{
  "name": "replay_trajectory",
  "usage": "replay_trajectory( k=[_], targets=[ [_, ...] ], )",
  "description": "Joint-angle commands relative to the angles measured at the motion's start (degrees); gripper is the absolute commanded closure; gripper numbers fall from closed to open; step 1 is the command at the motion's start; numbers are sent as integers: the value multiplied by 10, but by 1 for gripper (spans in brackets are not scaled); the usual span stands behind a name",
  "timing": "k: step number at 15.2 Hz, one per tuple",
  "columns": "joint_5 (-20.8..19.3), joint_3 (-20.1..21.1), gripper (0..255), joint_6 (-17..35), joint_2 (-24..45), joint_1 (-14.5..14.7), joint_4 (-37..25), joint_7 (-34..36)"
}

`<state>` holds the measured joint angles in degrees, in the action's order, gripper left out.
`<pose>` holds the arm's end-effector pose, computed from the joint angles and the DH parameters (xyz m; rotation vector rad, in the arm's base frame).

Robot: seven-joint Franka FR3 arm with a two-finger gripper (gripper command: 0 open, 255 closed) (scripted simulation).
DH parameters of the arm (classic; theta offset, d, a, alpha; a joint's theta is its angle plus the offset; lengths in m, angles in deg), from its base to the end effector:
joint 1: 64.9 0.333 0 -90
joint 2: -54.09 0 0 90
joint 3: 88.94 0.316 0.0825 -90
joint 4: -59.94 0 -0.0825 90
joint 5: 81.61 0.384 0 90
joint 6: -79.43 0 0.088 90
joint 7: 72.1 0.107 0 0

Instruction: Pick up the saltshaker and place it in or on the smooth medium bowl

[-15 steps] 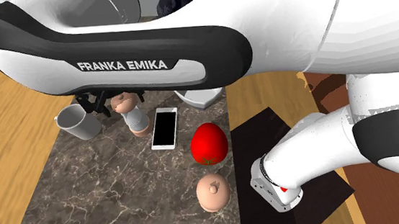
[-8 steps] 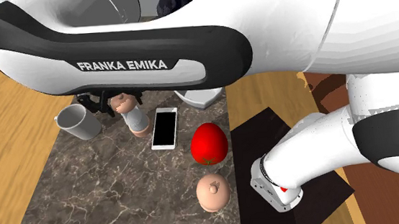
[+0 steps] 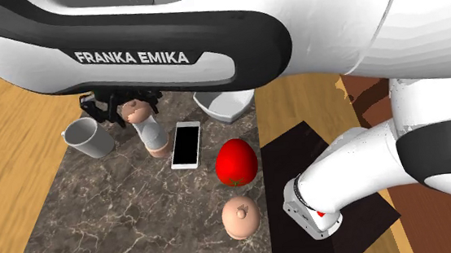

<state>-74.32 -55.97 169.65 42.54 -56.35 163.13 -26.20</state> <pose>0.3476 0.3593 0.6035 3.1116 -0.1446 -0.0828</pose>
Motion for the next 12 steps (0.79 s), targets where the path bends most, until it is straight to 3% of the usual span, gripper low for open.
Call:
replay_trajectory(
  k=[1,12],
  targets=[
    [-3,0,255,-16,5,-1,-20,2],
    [-18,6,255,-105,38,-2,-138,18]
  ],
)
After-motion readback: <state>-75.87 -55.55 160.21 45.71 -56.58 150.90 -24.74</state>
